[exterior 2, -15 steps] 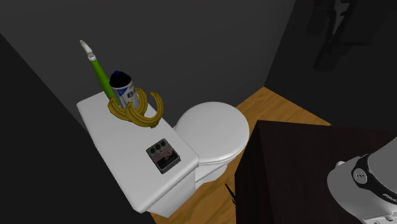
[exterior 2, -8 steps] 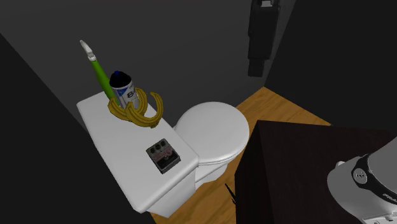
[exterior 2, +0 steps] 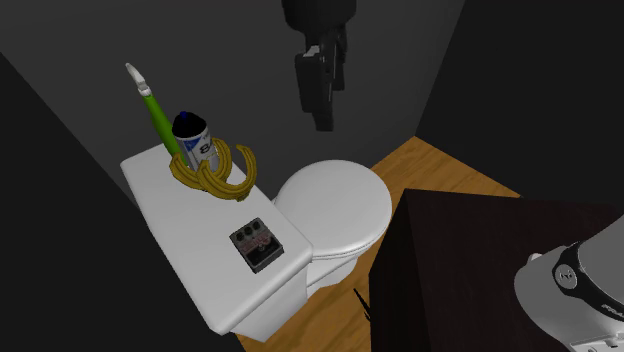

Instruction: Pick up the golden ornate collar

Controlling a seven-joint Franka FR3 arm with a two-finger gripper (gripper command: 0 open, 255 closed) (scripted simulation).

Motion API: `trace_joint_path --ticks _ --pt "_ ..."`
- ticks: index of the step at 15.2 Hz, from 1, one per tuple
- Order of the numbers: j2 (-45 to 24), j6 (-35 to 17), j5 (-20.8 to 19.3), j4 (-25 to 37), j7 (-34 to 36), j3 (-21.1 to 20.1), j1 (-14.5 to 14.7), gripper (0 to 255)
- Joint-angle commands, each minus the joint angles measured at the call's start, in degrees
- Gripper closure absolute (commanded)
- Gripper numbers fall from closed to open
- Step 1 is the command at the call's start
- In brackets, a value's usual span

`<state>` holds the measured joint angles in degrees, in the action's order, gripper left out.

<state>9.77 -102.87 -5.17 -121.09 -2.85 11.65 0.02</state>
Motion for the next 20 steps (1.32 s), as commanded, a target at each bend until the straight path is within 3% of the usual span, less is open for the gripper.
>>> trace_joint_path --ticks 1,12,16,20 --pt "-4.97 -0.93 0.54 3.61 -2.21 1.00 -0.40 0" --pt "-32.02 -1.00 5.62 27.66 -10.69 2.03 -3.76 0" --pt "-42.84 1.71 7.21 40.18 -12.86 1.46 -5.84 0" --pt "-55.22 6.72 8.42 56.71 -14.37 0.61 -8.35 0"
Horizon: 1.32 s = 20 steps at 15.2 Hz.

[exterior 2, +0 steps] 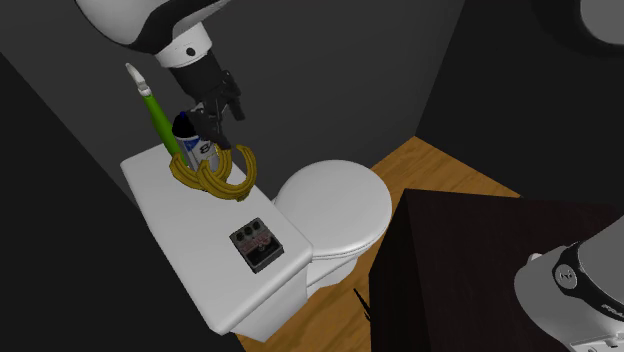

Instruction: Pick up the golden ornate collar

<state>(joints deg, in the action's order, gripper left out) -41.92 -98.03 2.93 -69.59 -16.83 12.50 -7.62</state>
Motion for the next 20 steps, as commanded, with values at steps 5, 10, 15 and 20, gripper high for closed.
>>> trace_joint_path --ticks 5,10,15,20 --pt "-4.63 -1.19 0.46 3.23 -0.28 -0.40 -0.68 0" --pt "-5.36 -2.67 0.56 2.47 -0.24 -0.49 -0.68 0" --pt "-5.41 -2.60 0.57 2.59 -0.19 -0.50 -0.65 255" --pt "-5.36 -2.67 0.56 2.47 -0.24 -0.49 -0.68 255"
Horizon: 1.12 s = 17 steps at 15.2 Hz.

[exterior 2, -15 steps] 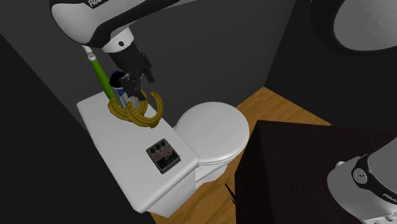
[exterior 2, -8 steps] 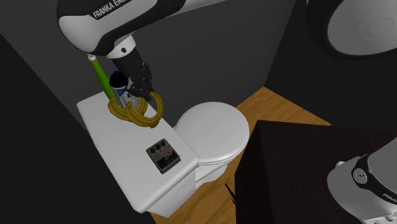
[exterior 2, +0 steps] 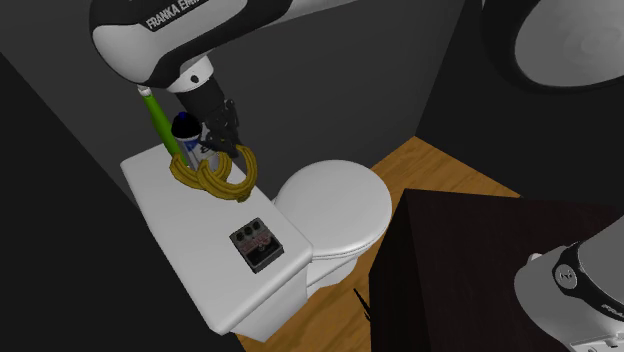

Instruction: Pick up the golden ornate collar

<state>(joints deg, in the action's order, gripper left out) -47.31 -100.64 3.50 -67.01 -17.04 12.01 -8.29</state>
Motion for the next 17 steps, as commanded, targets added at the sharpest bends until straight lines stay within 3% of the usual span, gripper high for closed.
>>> trace_joint_path --ticks 1,17 --pt "0.32 0.51 -0.04 0.17 -0.05 0.04 -0.01 255" --pt "2.85 9.64 -0.43 6.84 -0.34 0.38 -0.30 255"
